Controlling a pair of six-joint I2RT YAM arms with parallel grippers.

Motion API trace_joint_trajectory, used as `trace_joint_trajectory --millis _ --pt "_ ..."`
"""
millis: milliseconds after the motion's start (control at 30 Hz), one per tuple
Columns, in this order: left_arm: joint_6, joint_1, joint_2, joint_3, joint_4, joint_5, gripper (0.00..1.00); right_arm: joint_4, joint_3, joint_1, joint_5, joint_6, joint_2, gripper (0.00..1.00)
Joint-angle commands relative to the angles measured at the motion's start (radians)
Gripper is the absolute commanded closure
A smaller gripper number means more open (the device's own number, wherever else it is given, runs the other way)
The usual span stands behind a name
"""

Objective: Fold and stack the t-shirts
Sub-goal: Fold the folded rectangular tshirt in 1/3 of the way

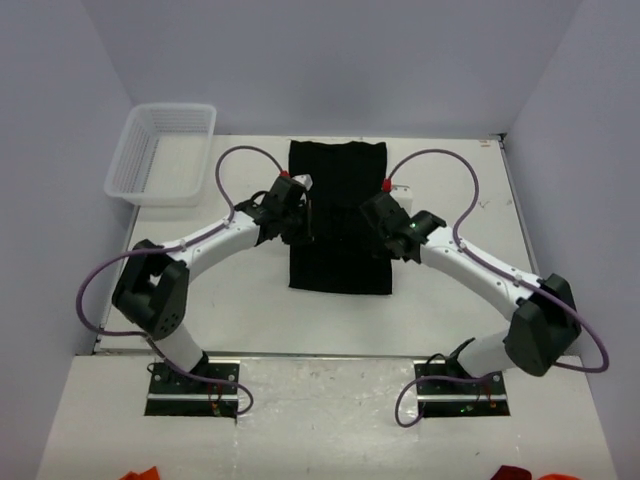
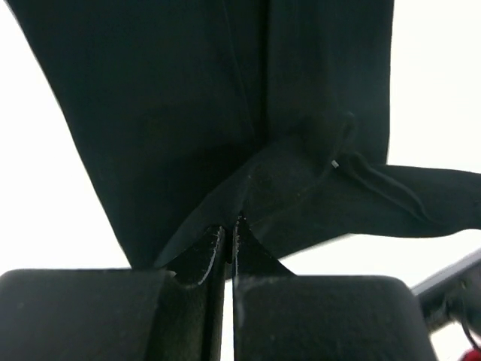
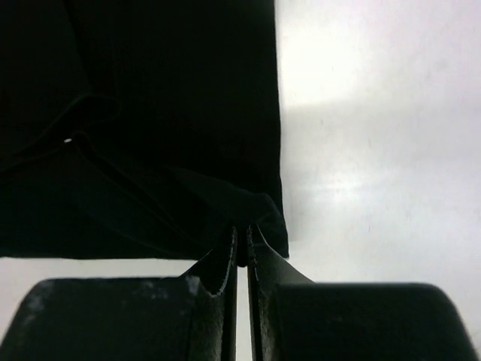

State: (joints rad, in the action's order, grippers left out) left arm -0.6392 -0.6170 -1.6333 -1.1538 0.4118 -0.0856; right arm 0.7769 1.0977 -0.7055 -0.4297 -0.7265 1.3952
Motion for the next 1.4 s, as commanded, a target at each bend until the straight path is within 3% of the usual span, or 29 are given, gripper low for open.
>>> trace_joint_trajectory --millis 0,267,567,667,700,733,833,867,933,967,1033,1100,1167,1200,1233,1267,1333,1367 --pt "0.093 0.06 -0.083 -0.113 0.004 -0.043 1.0 -0.108 0.138 0.073 0.084 0.215 0.083 1.0" --pt "0.133 0.152 -0.244 -0.241 -0.021 -0.103 1.0 -0.116 0.393 0.222 0.224 0.348 0.365 1.0" --pt "0.177 0.174 -0.376 -0.325 -0.047 -0.146 1.0 -0.114 0.517 0.284 0.241 0.381 0.57 1.0" --pt "0.236 0.175 -0.398 -0.369 -0.101 -0.091 0.99 -0.126 0.565 0.294 0.226 0.413 0.642 0.85" --pt "0.266 0.174 -0.386 -0.344 -0.14 -0.053 0.94 -0.142 0.573 0.297 0.209 0.421 0.654 0.79" --pt "0.28 0.174 -0.338 -0.319 -0.175 -0.011 0.9 -0.162 0.574 0.301 0.191 0.432 0.66 0.61" --pt "0.349 0.174 -0.226 -0.209 -0.352 0.221 0.71 -0.206 0.603 0.322 0.149 0.469 0.637 0.39" --pt "0.36 0.171 -0.205 -0.201 -0.36 0.365 0.63 -0.202 0.632 0.327 0.114 0.486 0.628 0.34" --pt "0.371 0.172 -0.152 -0.181 -0.354 0.466 0.6 -0.174 0.684 0.337 0.08 0.502 0.61 0.26" --pt "0.366 0.172 -0.137 -0.178 -0.328 0.499 0.48 -0.124 0.703 0.339 0.085 0.509 0.598 0.23" --pt "0.334 0.169 -0.125 -0.204 -0.239 0.489 0.41 -0.078 0.706 0.34 0.091 0.497 0.579 0.22" --pt "0.314 0.149 -0.126 -0.216 -0.2 0.39 0.43 -0.053 0.641 0.339 0.1 0.461 0.535 0.22" --pt "0.302 0.142 -0.123 -0.202 -0.215 0.269 0.52 -0.077 0.569 0.339 0.112 0.42 0.498 0.25" --pt "0.293 0.142 -0.123 -0.172 -0.241 0.098 0.64 -0.097 0.527 0.34 0.167 0.415 0.454 0.58" --pt "0.285 0.142 -0.126 -0.152 -0.305 0.005 0.77 -0.123 0.487 0.34 0.207 0.409 0.436 0.99" --pt "0.271 0.142 -0.129 -0.103 -0.35 -0.16 1.0 -0.16 0.431 0.345 0.26 0.386 0.426 1.0" --pt "0.222 0.14 -0.16 -0.07 -0.479 -0.296 1.0 -0.174 0.416 0.37 0.473 0.366 0.441 1.0" --pt "0.202 0.137 -0.178 -0.069 -0.499 -0.398 1.0 -0.189 0.416 0.373 0.483 0.337 0.45 1.0"
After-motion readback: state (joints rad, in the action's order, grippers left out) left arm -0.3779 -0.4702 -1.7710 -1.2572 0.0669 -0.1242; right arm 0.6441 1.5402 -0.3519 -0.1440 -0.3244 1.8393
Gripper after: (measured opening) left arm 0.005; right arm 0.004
